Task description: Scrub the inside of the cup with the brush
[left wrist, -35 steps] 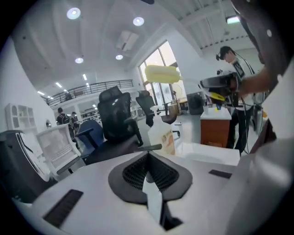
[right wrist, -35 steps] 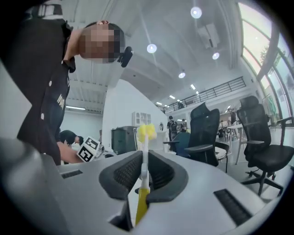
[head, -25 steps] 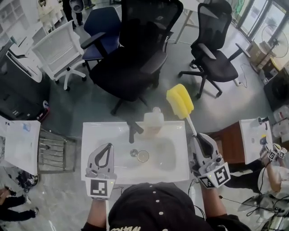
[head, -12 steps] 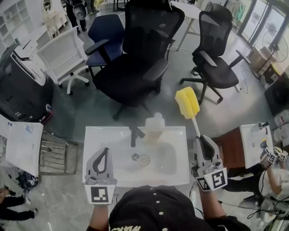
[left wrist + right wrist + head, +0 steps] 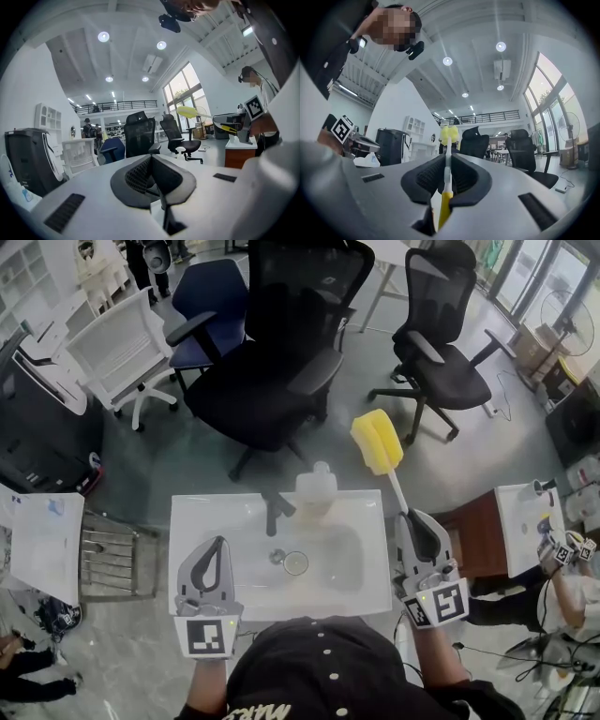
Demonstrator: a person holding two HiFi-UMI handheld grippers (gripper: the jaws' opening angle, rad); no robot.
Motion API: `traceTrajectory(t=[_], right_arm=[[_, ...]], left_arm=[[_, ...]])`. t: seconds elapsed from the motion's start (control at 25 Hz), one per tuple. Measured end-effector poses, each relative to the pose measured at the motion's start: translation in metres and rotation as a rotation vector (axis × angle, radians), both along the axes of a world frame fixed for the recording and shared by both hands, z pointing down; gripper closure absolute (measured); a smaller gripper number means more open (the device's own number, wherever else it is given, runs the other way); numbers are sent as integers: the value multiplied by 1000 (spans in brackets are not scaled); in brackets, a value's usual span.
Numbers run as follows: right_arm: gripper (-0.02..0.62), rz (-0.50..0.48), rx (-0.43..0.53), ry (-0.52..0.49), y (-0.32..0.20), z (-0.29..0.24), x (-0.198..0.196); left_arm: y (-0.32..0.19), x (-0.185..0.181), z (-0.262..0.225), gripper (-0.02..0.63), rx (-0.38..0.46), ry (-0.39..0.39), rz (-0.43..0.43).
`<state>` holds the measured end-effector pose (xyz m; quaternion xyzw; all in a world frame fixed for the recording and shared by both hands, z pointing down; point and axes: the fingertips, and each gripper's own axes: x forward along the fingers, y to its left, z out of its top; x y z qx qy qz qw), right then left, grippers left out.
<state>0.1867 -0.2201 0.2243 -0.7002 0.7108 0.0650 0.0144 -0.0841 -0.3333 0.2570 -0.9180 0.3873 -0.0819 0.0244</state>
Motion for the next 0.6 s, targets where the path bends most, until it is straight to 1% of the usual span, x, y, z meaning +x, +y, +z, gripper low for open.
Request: traceTrajectory(t=[0.08,0.16,0.6], right_arm=[[545,3,-13,21,-1,1,-2],[545,5,-17,33,-2,0,-3],[545,1,-19,55,-5,-4,-7]], left_arm=[[-2,-2,1,580,-14,12,-8],[0,-1,0,580,-11,21,0],[-2,1,-3,580,10,6,4]])
